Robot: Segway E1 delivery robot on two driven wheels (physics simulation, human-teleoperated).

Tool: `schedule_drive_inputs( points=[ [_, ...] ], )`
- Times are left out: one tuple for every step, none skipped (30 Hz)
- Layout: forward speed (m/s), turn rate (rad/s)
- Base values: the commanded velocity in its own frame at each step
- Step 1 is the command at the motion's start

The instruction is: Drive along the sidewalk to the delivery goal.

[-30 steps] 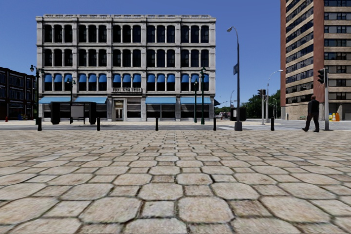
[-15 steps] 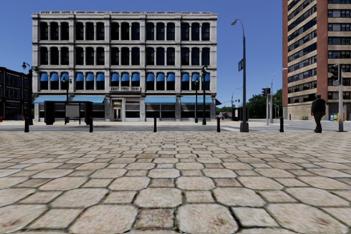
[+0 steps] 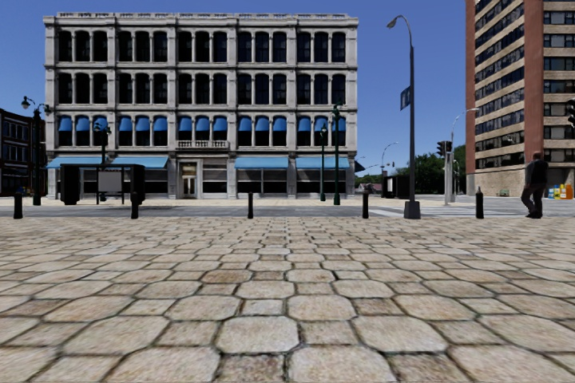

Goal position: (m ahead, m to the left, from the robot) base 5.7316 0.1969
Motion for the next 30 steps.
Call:
schedule_drive_inputs(
  points=[
    [1.86,0.00],
    [1.86,0.00],
    [1.86,0.00],
    [1.86,0.00],
    [1.86,0.00],
    [1.86,0.00],
    [1.86,0.00],
    [1.86,0.00],
    [1.86,0.00],
    [1.86,0.00],
    [1.86,0.00],
    [1.86,0.00],
    [1.86,0.00],
    [1.86,0.00],
    [1.86,0.00],
    [1.86,0.00],
    [1.86,0.00],
    [1.86,0.00],
    [1.86,0.00],
    [1.86,0.00],
    [1.86,0.00],
    [1.86,0.00],
    [1.86,0.00],
    [1.86,0.00],
    [1.86,0.00],
    [1.86,0.00],
    [1.86,0.00],
    [1.86,0.00],
    [1.86,0.00],
    [1.86,0.00]
  ],
)
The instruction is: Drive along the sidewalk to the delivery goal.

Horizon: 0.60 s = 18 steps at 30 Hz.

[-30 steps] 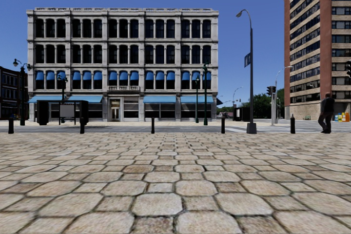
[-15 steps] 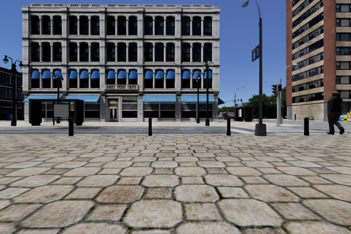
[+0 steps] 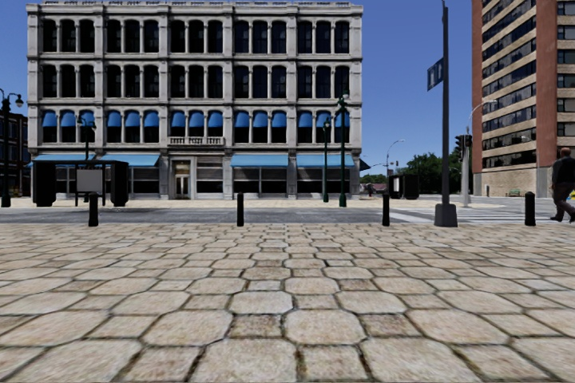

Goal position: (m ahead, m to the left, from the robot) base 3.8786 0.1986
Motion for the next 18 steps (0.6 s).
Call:
schedule_drive_inputs(
  points=[
    [1.86,0.00],
    [1.86,0.00],
    [1.86,0.00],
    [1.86,0.00],
    [1.86,0.00],
    [1.86,0.00],
    [1.86,0.00],
    [1.86,0.00],
    [1.86,0.00],
    [1.86,0.00],
    [1.86,0.00],
    [1.86,0.00],
    [1.86,0.00],
    [1.86,0.00],
    [1.86,0.00],
    [1.86,0.00],
    [1.86,0.00],
    [1.86,0.00]
  ],
)
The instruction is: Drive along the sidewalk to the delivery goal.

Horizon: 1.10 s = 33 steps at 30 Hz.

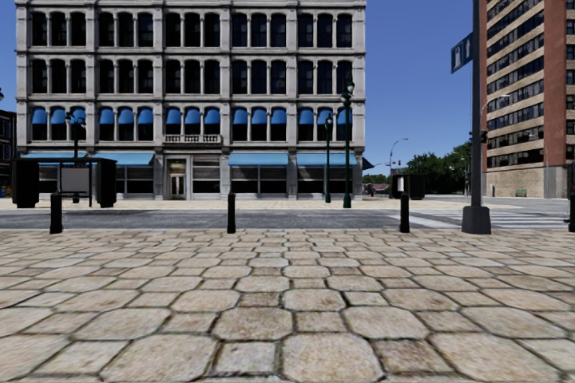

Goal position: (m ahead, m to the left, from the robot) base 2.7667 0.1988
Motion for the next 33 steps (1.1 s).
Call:
schedule_drive_inputs(
  points=[
    [1.86,0.00],
    [1.86,0.00],
    [1.86,0.00],
    [1.86,0.00],
    [1.86,0.00],
    [1.86,0.00],
    [1.86,0.00],
    [1.86,0.00],
    [1.86,0.00],
    [1.86,0.00],
    [1.86,0.00],
    [1.86,0.00],
    [1.86,0.00],
    [1.86,0.00],
    [1.86,0.00],
    [1.86,0.00],
    [1.86,0.00],
    [1.86,0.00],
    [1.86,0.00],
    [1.86,0.00],
    [1.86,0.00],
    [1.86,0.00],
    [1.86,0.00],
    [1.86,0.00],
    [1.86,0.00],
    [1.86,0.00],
    [1.86,0.00],
    [1.86,0.00],
    [1.86,0.00],
    [1.86,0.00],
    [1.86,0.00],
    [1.86,0.00],
    [1.86,0.00]
  ],
)
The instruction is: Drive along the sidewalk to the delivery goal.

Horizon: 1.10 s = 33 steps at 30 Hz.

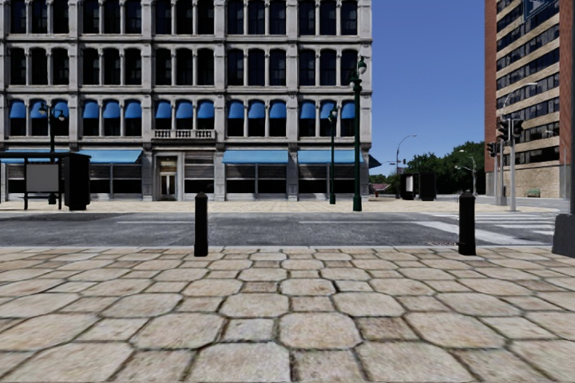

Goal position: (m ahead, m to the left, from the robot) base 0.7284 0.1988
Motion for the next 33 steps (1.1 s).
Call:
schedule_drive_inputs(
  points=[
    [1.86,0.00],
    [1.86,0.00],
    [1.86,0.00],
    [1.86,0.00],
    [1.82,0.00],
    [1.71,0.00],
    [1.56,0.00],
    [1.30,0.00],
    [0.93,0.00],
    [0.63,0.00],
    [0.29,0.00],
    [0.00,0.00],
    [0.00,0.00],
    [0.00,0.00],
    [0.00,0.00],
    [0.00,0.00],
    [0.00,0.00],
    [0.00,0.00],
    [0.00,0.00],
    [0.00,0.00],
    [0.00,0.00],
    [0.00,0.00],
    [0.00,0.00],
    [0.00,0.00],
    [0.00,0.00],
    [0.00,0.00],
    [0.00,0.00],
    [0.00,0.00],
    [0.00,0.00],
    [0.00,0.00],
    [0.00,0.00],
    [0.00,0.00],
    [0.00,0.00]
  ],
)
